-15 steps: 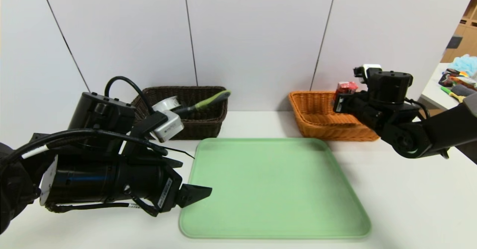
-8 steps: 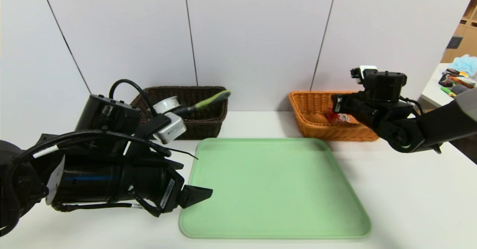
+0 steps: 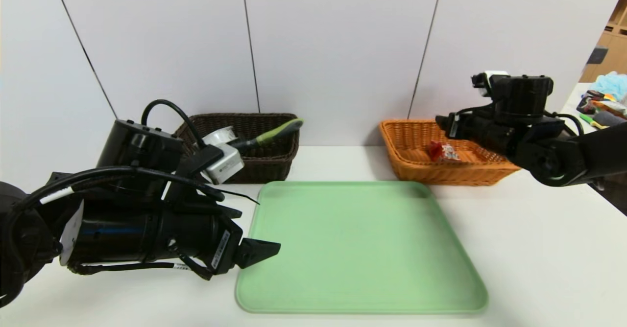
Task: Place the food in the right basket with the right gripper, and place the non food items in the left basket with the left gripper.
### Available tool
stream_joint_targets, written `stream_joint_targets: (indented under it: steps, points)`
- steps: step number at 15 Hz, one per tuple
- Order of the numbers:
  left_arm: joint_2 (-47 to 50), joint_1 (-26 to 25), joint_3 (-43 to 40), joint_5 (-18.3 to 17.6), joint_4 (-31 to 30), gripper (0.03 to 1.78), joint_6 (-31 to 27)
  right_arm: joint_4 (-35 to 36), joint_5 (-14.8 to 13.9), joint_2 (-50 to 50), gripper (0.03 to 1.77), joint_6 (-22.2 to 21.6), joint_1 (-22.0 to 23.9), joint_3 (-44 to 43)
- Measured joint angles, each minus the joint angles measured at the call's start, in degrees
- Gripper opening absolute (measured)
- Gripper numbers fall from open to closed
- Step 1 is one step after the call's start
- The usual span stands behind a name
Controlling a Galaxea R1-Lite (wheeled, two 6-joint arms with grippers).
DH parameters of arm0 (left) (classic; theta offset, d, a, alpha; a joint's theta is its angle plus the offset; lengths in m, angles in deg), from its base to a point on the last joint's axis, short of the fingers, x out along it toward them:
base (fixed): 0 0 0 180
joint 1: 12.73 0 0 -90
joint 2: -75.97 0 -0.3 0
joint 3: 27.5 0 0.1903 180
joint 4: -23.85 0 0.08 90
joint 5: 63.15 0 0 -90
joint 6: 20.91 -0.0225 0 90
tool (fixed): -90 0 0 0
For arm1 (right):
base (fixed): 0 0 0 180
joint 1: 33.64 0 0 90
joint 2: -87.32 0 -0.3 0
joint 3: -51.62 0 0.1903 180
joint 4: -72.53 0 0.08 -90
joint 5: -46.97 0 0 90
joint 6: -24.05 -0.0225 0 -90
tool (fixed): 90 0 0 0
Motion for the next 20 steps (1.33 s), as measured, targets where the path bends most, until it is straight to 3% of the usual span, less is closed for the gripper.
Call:
stream_joint_targets:
  steps: [5,9,14,20]
  points:
    - [3.97,-1.27,0.34,1.12,-1.01,1.69,-0.06,-19.47,4.63,-12.95,1.58,-0.52,-0.07,1.21]
    - [9.9,-2.36,0.61,8.0,0.59,1.69,-0.5,-35.66,7.91,-25.47,1.64,-0.62,-0.35,4.22]
    - [19.01,-3.66,0.13,15.91,9.31,1.69,-0.5,-51.04,8.96,-41.25,1.67,-0.55,-1.57,9.56]
    - [35.32,-11.13,-5.38,17.19,20.61,1.69,-1.07,-61.26,9.02,-59.64,1.69,-0.35,-4.88,17.69]
